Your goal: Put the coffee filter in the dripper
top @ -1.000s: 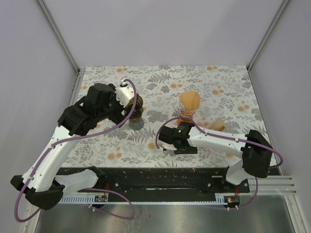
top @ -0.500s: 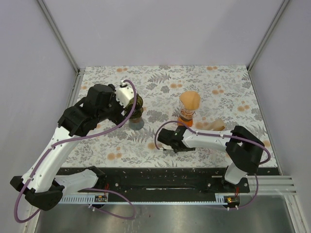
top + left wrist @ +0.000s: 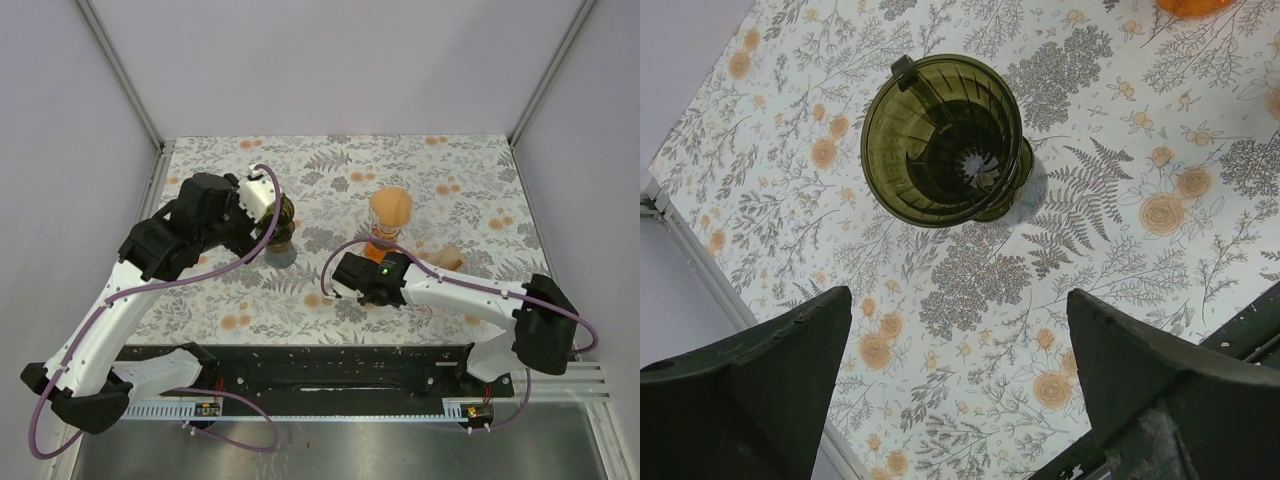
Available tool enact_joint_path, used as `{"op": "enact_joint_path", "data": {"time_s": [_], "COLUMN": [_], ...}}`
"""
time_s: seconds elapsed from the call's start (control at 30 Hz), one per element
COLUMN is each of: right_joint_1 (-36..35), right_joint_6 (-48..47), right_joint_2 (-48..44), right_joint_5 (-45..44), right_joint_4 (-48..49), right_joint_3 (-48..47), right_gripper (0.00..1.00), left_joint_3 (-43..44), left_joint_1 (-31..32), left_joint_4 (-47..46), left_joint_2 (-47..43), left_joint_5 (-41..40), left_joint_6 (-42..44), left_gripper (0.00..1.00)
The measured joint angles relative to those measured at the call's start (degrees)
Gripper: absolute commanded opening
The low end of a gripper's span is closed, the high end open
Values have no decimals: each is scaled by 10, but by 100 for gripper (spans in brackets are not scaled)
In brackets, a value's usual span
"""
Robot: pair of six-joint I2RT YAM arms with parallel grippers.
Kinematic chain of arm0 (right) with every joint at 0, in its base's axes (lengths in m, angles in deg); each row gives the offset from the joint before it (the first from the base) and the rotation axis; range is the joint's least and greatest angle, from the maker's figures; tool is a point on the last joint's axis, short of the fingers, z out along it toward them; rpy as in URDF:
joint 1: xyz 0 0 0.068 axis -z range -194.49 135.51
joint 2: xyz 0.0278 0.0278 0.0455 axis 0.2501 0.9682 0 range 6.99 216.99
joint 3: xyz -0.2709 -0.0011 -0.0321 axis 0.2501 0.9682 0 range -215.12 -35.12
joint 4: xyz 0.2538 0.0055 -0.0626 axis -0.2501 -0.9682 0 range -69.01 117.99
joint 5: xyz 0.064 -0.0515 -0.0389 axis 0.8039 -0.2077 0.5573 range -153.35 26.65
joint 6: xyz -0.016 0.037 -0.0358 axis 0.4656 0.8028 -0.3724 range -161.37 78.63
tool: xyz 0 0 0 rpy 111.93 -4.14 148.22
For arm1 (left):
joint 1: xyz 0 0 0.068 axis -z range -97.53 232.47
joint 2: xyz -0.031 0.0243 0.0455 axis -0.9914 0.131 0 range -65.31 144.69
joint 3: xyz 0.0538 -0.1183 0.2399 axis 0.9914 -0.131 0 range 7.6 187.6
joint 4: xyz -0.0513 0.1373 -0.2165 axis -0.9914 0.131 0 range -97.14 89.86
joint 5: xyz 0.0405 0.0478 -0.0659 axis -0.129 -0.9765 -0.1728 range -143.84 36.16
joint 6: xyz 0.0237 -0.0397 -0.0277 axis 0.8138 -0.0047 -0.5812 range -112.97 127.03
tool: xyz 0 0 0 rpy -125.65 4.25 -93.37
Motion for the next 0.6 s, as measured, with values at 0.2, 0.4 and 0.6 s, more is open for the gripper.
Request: {"op": "enact_joint_path", "data": {"time_s": [0.2,0.4,0.6], "right_joint_1": [-16,2,270], "right_joint_6": [18,90,207], "right_joint_2": [-100,-209,-191], "right_joint_5": [64,108,150], "right_joint_4": [-26,-34,-29], "right_joint_3": [-51,-124,-195], "right_gripper": [52,73,84], "left_joint_3": [17,26,26], "left_joint_1": [0,0,0], "left_joint_4": [2,3,4], "left_joint_2": [8,16,17], "left_joint_5": [7,10,16], "left_joint_6": [-4,-5,-5], "left_gripper": [93,93,93]}}
